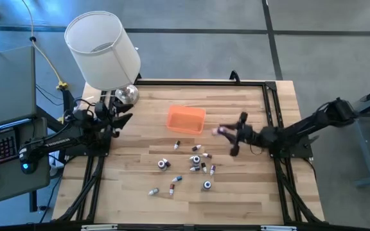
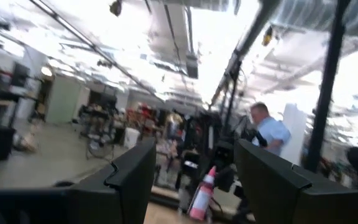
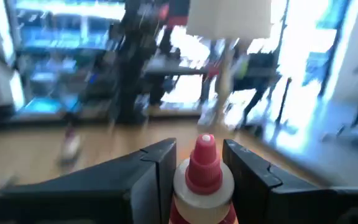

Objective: Pick & Place food coloring
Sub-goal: Put the large red food coloring bottle into the bin

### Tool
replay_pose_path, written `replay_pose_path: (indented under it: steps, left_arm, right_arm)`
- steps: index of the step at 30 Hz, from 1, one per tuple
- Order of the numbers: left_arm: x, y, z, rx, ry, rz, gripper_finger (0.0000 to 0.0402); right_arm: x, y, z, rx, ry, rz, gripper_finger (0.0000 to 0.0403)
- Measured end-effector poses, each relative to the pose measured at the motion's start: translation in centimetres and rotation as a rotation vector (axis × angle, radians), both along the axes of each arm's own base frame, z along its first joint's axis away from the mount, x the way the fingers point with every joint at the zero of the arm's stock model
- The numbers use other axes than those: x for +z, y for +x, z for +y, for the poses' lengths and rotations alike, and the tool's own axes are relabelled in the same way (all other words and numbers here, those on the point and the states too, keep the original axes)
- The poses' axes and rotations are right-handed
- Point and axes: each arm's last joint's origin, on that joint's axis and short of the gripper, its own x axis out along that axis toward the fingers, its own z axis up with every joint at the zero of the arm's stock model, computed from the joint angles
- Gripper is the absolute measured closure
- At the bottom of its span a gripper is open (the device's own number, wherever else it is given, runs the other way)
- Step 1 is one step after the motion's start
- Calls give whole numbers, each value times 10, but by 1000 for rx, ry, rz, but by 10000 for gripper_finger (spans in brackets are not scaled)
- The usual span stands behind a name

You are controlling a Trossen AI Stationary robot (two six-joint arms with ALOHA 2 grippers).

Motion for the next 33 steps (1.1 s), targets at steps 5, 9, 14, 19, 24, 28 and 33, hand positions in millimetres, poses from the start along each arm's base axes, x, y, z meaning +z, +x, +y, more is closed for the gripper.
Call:
replay_pose_path:
  steps: [5, 9, 14, 19, 24, 28, 33]
  left_arm:
    - [2, -1, 1, 36, -10, -32, 185]
    - [2, -1, 1, 29, -13, -31, 185]
    - [1, 0, -1, -36, 8, -4, 185]
    - [0, 0, -1, -36, 6, 1, 185]
    - [0, 0, -1, -33, 2, 8, 185]
    - [-1, 1, -1, -33, -1, 12, 185]
    - [-3, 1, 0, -32, -9, 32, 185]
  right_arm:
    - [42, 48, -30, -167, -33, -10, 287]
    - [33, 88, -61, -260, -5, 159, 290]
    - [-2, 119, -92, -325, 137, 240, 290]
    - [-28, 134, -105, -379, 160, 298, 289]
    - [-44, 137, -106, -393, 186, 334, 289]
    - [-49, 135, -108, -479, 158, 381, 288]
    - [-54, 131, -116, -513, 172, 423, 282]
